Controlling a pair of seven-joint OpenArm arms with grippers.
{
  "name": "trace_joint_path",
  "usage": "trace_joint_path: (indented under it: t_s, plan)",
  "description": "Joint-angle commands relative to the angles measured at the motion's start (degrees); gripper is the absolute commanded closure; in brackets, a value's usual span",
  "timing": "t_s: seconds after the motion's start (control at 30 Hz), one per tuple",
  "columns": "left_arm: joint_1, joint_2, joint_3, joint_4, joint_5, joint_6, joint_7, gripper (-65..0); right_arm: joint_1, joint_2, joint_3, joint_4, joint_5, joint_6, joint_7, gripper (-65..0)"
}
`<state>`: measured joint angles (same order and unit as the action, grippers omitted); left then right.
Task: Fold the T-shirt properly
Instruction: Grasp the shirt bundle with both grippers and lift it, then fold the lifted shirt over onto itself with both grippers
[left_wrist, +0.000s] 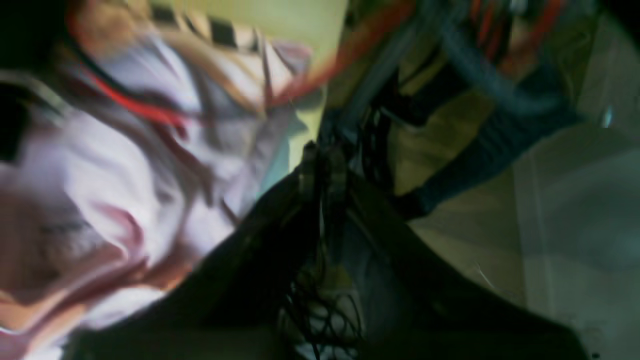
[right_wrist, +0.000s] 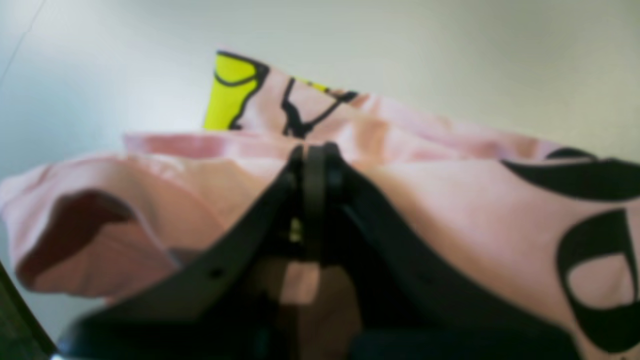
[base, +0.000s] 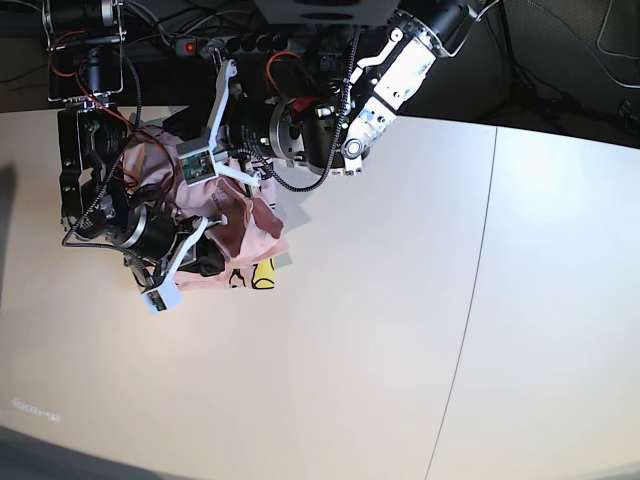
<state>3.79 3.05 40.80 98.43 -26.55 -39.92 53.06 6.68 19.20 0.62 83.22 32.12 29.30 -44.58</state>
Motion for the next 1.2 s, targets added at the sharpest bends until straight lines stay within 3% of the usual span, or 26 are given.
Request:
trace_joint_path:
  t_s: [0.0,0.23,0.43,0.57,0.73,1.0,1.07,1.17]
  plan:
    - [-0.4,0.9,0.1,0.8,-1.0,-0.1,-1.2,-1.7,1.4,0.6,0.3,0.6,0.7,3.1,1.2,0.0]
    - [-0.2,0.9,0.1,0.8,-0.8,-0.1,-0.5,-1.7,8.3,0.6,0.3,-8.0,-5.2,3.0,4.9,0.0]
    - [0.1,0.1,0.0,0.8,-0.8,-0.1,0.5,-1.7,15.5,0.6,0.3,-19.5,-4.7,3.0,5.4,0.0]
    - [0.0,-0.5,0.0,0.8,-1.1,-0.1,2.9,-1.7,17.0,0.7,0.3,-20.0,-2.7,3.0,4.9,0.0]
    - [0.1,-0.5,0.0,0.8,-4.6,-0.1,2.8,-1.7,16.4,0.6,0.3,-13.4,9.6,3.3,-4.0,0.0]
    - [0.0,-0.5,0.0,0.8,-2.6,-0.1,2.2,-1.7,16.3,0.5,0.3,-5.8,18.3,3.6,-19.6,0.0]
    - [0.0,-0.5,-0.1,0.8,-1.3,-0.1,2.3,-1.7,16.3,1.8,0.4,-5.7,18.2,3.6,-20.8,0.0]
    - [0.0,-0.8,-2.1,0.8,-1.3,-0.1,2.0,-1.8,16.3,5.5,0.6,-5.7,17.8,3.5,-18.1,0.0]
